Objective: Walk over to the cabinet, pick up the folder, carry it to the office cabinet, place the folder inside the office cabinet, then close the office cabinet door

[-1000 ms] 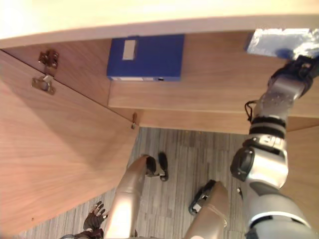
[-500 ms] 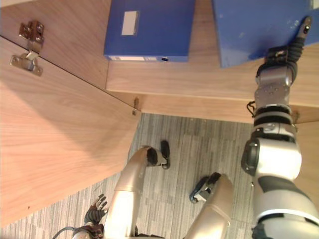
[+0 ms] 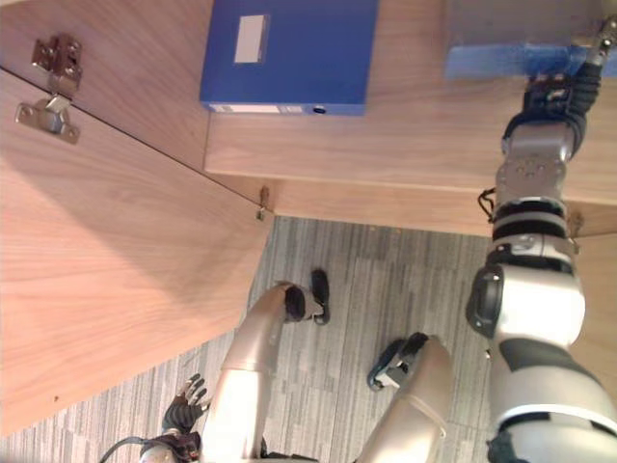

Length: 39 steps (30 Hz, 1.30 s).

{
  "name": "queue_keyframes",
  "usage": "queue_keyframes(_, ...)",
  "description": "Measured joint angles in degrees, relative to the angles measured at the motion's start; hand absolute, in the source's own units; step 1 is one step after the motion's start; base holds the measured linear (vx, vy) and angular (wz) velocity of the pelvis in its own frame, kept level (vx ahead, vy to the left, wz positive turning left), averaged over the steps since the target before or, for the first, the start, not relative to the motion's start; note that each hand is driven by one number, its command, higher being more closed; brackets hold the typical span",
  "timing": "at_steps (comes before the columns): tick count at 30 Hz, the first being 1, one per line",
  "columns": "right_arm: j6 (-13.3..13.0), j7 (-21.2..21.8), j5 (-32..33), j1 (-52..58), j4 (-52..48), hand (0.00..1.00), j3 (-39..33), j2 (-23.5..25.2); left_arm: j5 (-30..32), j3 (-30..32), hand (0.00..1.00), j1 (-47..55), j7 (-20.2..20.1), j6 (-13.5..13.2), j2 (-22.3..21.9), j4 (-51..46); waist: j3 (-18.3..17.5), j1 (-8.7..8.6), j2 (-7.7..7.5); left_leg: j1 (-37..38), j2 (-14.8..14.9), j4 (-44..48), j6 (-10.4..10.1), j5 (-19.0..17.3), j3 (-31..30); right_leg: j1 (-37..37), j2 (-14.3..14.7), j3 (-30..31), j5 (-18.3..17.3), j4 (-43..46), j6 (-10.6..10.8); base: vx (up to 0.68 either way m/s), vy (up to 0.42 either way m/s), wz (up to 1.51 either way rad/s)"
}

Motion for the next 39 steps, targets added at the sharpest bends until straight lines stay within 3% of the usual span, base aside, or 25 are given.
queue_keyframes(1,0.5,0.5,-2.4,0.0,0.0,0.0,1.9,-0.3,0.0,0.0,0.0,0.0,-0.1,-0.1,0.0,0.0,0.2,-0.1,0.01,0.0,0.1,0.0,0.0,0.0,0.0,0.0,0.1,0.0,0.0,0.0,0.0,0.01,-0.065,-0.03)
queue_keyframes(6,7.7,7.6,-16.3,-0.2,1.6,0.0,15.0,-3.3,0.0,0.0,0.0,0.0,-1.1,-0.2,0.4,0.0,0.7,-0.91,-0.11,0.0,0.3,-1.0,-0.2,0.8,-0.2,-0.1,0.3,-0.5,0.4,-0.7,-0.7,0.0,-0.072,-0.01)
queue_keyframes(7,9.8,10.2,-21.5,-0.7,3.2,0.0,19.6,-3.9,0.0,-0.1,0.0,0.0,-1.4,-0.3,0.5,0.0,0.8,-0.87,-0.24,0.0,0.6,-1.6,-0.3,1.2,-0.4,-0.1,0.6,-0.8,0.7,-1.2,-1.1,0.0,-0.096,-0.03)
queue_keyframes(15,10.3,20.7,-49.8,-0.9,1.9,0.0,33.3,-7.0,0.0,0.2,0.0,0.0,-2.4,-0.3,1.4,0.1,1.3,-0.9,-0.97,2.2,1.4,-4.8,-1.5,2.7,-0.5,1.4,2.3,-1.4,1.9,-4.0,-1.7,0.0,-0.093,-0.06)
queue_keyframes(18,9.3,26.3,-58.1,0.4,-1.6,0.0,36.0,-7.2,2.3,0.6,0.0,0.0,-4.9,-0.3,2.1,0.0,1.5,-1.27,-1.32,4.1,1.7,-8.0,-1.9,4.0,-0.1,2.5,3.3,-1.9,3.2,-6.8,-1.8,0.0,-0.084,-0.1)
queue_keyframes(23,7.9,30.2,-63.9,0.5,-1.9,0.0,38.6,-6.7,3.6,1.1,0.0,-0.1,-5.2,-0.2,1.9,0.0,1.6,-1.52,-2.07,6.6,1.9,-13.0,-2.0,6.0,0.9,3.8,4.4,-2.3,5.6,-11.4,-2.9,0.01,-0.057,-0.11)
queue_keyframes(29,7.8,30.5,-73.7,1.9,1.3,0.0,38.6,-1.1,4.8,2.7,0.0,0.0,-5.2,0.6,1.9,0.3,1.1,-1.98,-3.94,12.4,1.6,-21.2,-2.2,8.9,2.6,8.0,6.1,-2.8,9.2,-19.0,-3.0,0.03,-0.027,-0.11)
queue_keyframes(31,7.9,30.5,-75.3,3.3,2.5,0.0,37.9,1.0,5.0,3.5,0.0,0.0,-5.1,1.2,1.9,0.9,0.6,-2.36,-4.86,14.8,0.8,-24.9,-2.4,10.3,3.3,9.6,6.2,-2.9,10.5,-21.8,-2.9,0.02,-0.008,-0.06)
queue_keyframes(37,8.2,30.5,-76.7,7.3,3.8,0.0,36.0,6.0,6.0,4.6,0.0,0.3,-4.7,2.5,1.9,1.4,-0.3,-3.34,-5.73,20.8,-0.2,-34.5,-2.8,14.1,4.2,14.2,7.8,-4.0,14.2,-29.7,-2.9,0.02,0.0,-0.06)
queue_keyframes(39,8.9,30.5,-76.8,9.5,5.6,0.0,35.3,9.7,6.3,5.4,0.0,1.1,-4.6,2.7,1.8,1.4,-1.2,-3.54,-6.05,24.2,-0.6,-38.4,-3.2,15.5,4.8,16.8,8.6,-4.1,15.6,-33.1,-2.8,0.05,-0.015,-0.15)
